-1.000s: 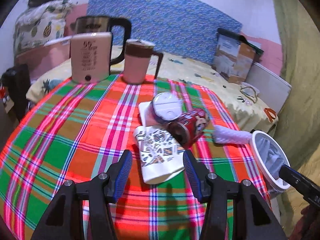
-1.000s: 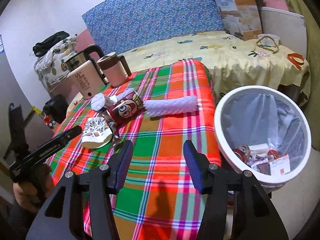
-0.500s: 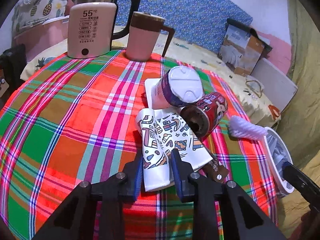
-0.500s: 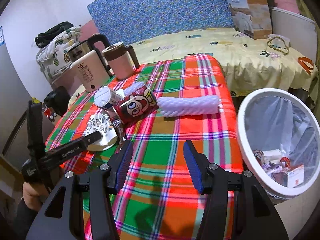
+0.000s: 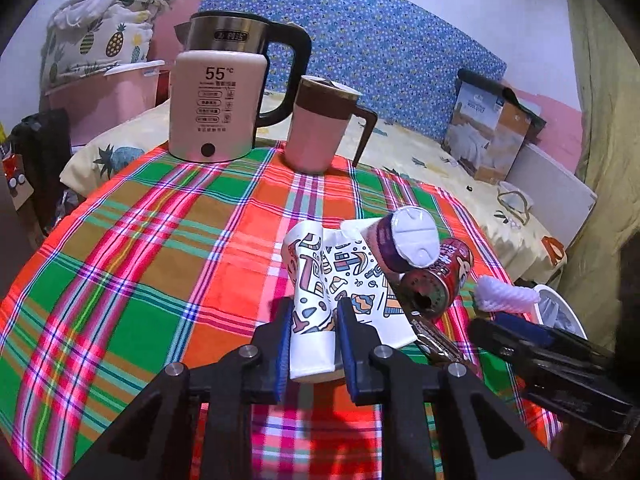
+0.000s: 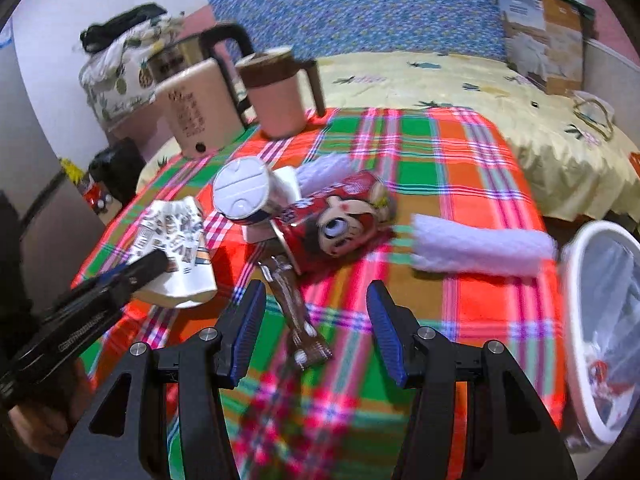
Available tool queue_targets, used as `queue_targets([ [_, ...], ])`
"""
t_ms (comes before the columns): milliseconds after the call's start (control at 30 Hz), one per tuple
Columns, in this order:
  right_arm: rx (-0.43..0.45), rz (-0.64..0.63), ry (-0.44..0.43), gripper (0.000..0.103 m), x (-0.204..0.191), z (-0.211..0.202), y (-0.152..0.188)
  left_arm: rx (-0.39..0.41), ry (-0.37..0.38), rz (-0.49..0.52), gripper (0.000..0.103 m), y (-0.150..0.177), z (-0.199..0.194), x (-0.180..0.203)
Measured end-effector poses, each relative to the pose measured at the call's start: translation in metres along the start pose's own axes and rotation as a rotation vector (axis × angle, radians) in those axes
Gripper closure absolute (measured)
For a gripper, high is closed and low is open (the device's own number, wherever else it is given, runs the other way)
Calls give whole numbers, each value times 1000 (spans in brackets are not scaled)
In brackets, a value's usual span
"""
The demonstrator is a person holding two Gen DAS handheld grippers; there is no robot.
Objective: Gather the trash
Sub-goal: 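Grasp the white printed paper cup with the left tool while the right tool grasps the red cartoon milk can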
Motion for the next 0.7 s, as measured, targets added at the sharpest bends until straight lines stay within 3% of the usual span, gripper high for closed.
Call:
queue_targets([
  [233, -22, 15, 65, 49, 12, 21, -7, 15, 25, -9, 81, -2, -6, -11],
  [467, -13, 103, 142, 49, 57, -6, 4, 21, 32, -10, 81, 0, -9, -10],
  [567, 8, 151, 140, 49, 68, -23, 8, 20, 39, -8, 81, 1, -9, -6],
  [700, 56, 137, 61, 49, 48, -32, -1, 28, 41, -5, 81, 1, -13, -3],
])
Point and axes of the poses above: each gripper's, at about its wrist camera, not at the fingertips, and z roughly the way its jaws point, x to its right, y to its underside, the point moved 8 cm from there along z, roughly the way its jaws point, and after that the axes turned 2 degrees about x, right-handed, at the moved point
